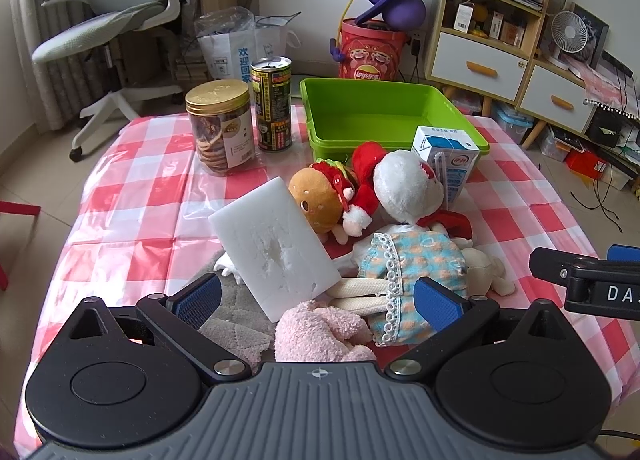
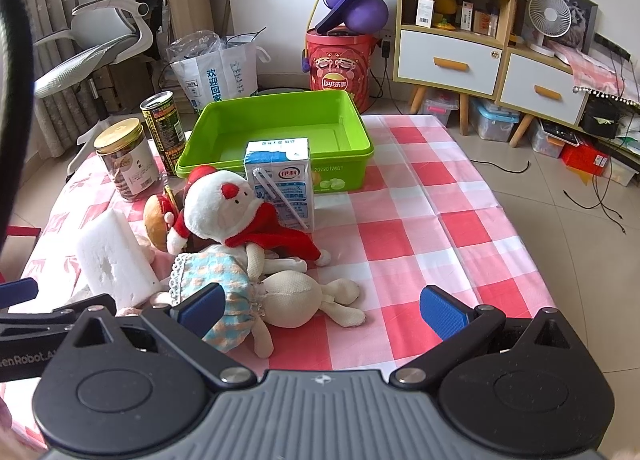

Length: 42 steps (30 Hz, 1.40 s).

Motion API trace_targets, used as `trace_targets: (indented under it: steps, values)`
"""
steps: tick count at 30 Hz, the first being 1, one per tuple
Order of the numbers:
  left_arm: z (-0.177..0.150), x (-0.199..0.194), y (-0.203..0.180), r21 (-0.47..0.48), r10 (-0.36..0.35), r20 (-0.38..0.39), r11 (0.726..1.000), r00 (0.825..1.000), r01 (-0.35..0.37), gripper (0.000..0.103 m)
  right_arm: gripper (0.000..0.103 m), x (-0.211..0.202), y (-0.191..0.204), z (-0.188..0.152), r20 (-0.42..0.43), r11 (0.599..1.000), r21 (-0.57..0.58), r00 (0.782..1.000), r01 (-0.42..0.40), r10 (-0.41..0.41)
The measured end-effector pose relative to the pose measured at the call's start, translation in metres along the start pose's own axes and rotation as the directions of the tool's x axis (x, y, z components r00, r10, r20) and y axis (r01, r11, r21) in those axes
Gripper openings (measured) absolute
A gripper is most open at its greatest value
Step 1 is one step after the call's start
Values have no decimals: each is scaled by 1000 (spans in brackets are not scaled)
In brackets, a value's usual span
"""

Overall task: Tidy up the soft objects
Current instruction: 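Approach the white foam block with the left tool, then grasp the white foam block with the left tool while the right tool grasps the Santa plush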

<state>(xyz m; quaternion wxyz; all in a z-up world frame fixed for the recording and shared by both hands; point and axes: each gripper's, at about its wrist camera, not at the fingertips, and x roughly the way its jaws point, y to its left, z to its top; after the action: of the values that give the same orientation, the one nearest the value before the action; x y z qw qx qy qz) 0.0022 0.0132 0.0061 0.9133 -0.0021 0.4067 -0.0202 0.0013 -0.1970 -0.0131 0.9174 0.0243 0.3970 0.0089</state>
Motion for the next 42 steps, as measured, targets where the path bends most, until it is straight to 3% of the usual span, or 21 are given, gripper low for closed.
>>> trace_targets:
  steps: [14, 19, 23, 29, 35, 42]
  values:
    - [-2, 2, 8, 19, -4, 1, 1000, 1000, 4, 98, 80, 4, 3, 0, -4, 1000, -16, 1000, 3, -3]
    - [2, 3, 27, 25, -40, 17, 999, 999, 39, 98, 80, 6, 5, 2, 8, 1000, -18, 1000, -18, 18]
    - [6, 11, 49, -18, -64, -17, 998, 998, 63, 98, 80, 11, 7, 6, 17, 998, -37, 999, -50, 51]
    - [18, 29, 83, -104, -73, -43, 992, 996, 68, 98, 80, 27, 9, 17, 0, 982, -39, 983, -185, 186]
    - [27, 49, 101, -221, -120, -95, 970, 988, 96, 97, 80, 48, 8, 32, -3, 964, 49, 965, -260, 261]
    - [35, 58, 92, -285, -160, -88, 950, 983, 129, 94, 80, 74, 14, 47, -19, 936, 193, 953, -294, 303]
